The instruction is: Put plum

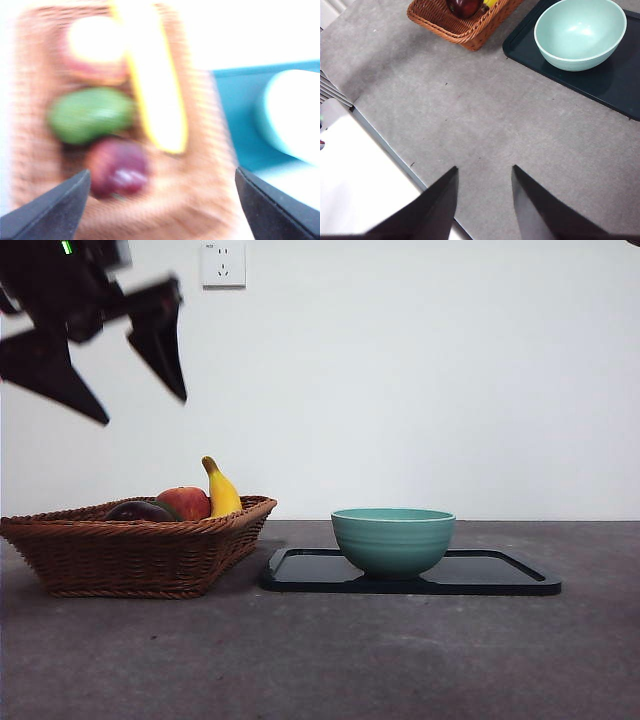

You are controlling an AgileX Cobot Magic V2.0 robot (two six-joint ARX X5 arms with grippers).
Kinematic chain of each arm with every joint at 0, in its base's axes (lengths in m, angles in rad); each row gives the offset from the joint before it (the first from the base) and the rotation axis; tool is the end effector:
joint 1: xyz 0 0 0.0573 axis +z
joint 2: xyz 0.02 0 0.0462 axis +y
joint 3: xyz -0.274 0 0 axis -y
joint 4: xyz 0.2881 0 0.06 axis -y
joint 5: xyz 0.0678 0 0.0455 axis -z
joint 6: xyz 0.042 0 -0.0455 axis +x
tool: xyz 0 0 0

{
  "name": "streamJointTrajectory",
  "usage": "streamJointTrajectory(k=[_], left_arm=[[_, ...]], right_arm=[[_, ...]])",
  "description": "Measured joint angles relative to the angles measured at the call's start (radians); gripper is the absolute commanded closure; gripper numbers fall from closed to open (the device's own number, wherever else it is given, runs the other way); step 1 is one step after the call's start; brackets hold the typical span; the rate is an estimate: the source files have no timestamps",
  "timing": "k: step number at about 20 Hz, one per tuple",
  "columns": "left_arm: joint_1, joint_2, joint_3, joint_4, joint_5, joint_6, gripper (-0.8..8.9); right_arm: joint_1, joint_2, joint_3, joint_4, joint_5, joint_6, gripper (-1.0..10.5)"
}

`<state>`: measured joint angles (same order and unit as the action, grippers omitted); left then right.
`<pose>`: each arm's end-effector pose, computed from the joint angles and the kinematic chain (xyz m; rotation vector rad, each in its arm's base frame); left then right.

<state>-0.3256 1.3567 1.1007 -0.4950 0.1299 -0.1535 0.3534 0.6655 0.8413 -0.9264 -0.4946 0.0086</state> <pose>0.3163 -0.1125 0.2817 -0.0697 0.7847 -0.3747 0.1378 0.0721 0.3107 0.0622 0.7742 0.8036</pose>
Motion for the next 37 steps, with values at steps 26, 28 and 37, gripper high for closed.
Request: streamJointTrajectory(k=[26,28,37], left_arm=[[-0.024,-0.352,0.000,-0.529,0.397,0.260,3.49],[-0.024,-0.352,0.000,-0.529,0.397,0.261,3.49],[-0.024,-0.352,0.000,-0.529,0.397,0.261,3.49]], right_arm=[[0.000,0.000,0.000,0.013,0.043,0.056,7.7],[0.000,0.001,0.000,0.073,0.082,0.095,7.6],[-0.023,0.340,0.264,0.184,0.208,0.208,6.6]])
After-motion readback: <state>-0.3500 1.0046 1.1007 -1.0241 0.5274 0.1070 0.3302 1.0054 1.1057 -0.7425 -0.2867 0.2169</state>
